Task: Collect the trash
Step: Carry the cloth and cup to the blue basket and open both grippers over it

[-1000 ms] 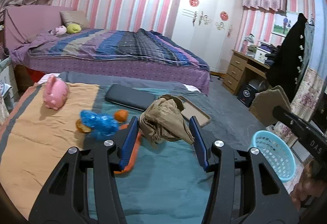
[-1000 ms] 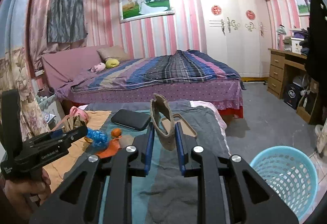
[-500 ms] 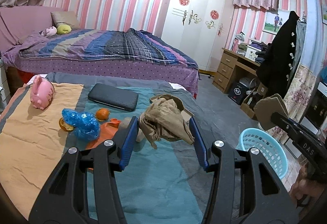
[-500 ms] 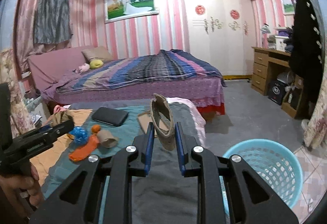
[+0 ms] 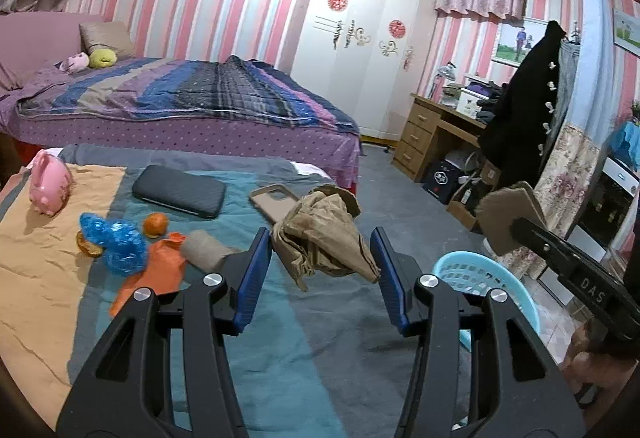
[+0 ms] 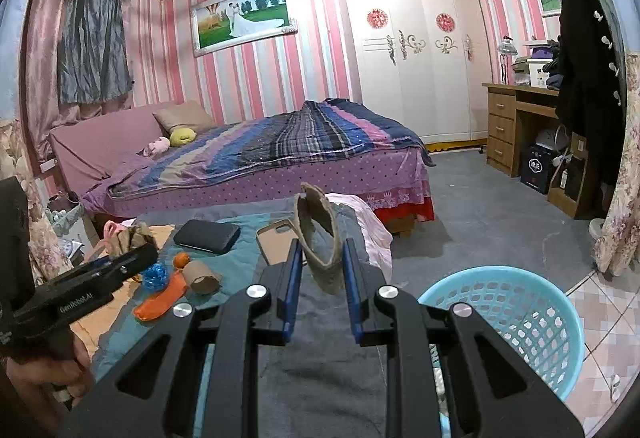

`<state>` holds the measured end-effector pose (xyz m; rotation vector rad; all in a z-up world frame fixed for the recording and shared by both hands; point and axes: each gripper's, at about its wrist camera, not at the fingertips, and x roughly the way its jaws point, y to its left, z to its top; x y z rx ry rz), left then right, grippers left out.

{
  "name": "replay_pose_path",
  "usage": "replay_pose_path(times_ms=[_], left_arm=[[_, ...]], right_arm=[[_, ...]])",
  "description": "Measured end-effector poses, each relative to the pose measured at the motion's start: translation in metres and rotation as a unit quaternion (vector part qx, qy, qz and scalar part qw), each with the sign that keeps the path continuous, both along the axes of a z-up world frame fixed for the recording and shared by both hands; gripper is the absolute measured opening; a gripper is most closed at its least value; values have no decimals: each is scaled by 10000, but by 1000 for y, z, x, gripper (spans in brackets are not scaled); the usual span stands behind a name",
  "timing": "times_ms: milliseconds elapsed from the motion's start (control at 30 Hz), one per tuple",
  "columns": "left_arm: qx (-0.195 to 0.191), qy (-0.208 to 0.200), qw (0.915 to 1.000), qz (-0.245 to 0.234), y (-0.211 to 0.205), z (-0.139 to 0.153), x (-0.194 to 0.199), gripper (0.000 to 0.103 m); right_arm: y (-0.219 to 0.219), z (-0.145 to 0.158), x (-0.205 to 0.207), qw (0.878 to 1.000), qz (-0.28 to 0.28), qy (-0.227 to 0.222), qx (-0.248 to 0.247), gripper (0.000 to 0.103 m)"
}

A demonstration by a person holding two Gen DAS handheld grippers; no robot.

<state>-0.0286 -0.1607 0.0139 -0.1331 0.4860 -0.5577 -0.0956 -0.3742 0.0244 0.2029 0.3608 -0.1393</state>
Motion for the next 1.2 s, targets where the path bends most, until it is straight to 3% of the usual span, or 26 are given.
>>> replay_pose_path(times_ms=[267,600,933,967,1000,1033,1067,1200], left_arm=[[128,-38,9996,-256,-30,5,-8,50],[119,-46,9979,-640,-76,15,-13,50],[196,75,9916,-1275,-152,15,-22,50],[196,115,9908,-1333,-158,13,-22,50],[217,146,9899,-1390,-163,11,-22,50],[261,186,9886,-1469,-171,8,-21,50],[308,221,9873,-1540,-178,5,-20,51],[440,508,9820,-1768,-202,-12,-15,52]], right_arm=[[-5,17,-17,9988,-95,-40,-478,21],[-56,18,-35,9964,-786,152,-281,21],[-104,7,-46,9906,-1289,455,21,22],[-108,4,-46,9886,-1436,452,53,25],[-111,3,-45,9875,-1506,466,70,35],[-115,-1,-44,9848,-1660,494,89,48],[-117,-2,-44,9831,-1767,478,94,69],[-133,-3,-59,9760,-2132,279,334,70]])
